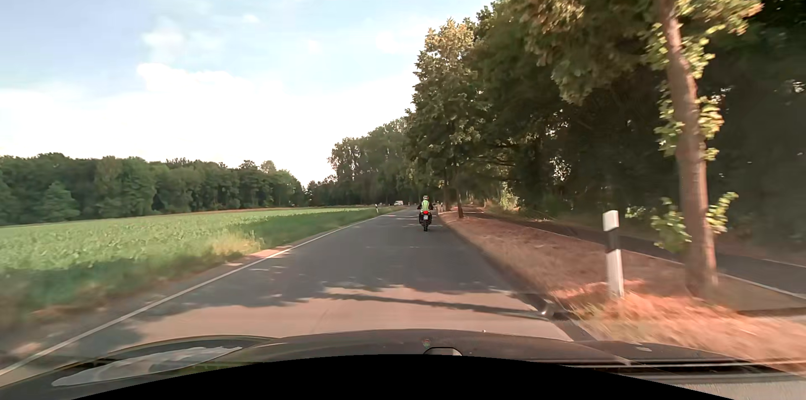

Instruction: Follow the waypoints while adhering to traffic rules and regulations

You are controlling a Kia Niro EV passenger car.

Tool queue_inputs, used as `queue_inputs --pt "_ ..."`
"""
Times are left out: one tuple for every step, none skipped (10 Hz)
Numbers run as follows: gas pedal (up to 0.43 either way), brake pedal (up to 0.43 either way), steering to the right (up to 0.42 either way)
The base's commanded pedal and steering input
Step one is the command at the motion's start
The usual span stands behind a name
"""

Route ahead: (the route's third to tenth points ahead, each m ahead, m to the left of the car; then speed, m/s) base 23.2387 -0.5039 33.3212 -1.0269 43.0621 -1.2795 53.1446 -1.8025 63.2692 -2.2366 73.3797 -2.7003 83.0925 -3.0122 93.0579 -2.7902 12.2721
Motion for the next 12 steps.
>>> queue_inputs --pt "0.000 0.000 0.003" --pt "0.000 0.000 0.002" --pt "0.000 0.000 0.003" --pt "0.000 0.000 0.005" --pt "0.000 0.000 0.004" --pt "0.000 0.000 0.004" --pt "0.000 0.000 0.004" --pt "0.000 0.000 0.004" --pt "0.000 0.000 0.004" --pt "0.000 0.000 0.004" --pt "0.000 0.000 0.004" --pt "0.000 0.000 0.004"
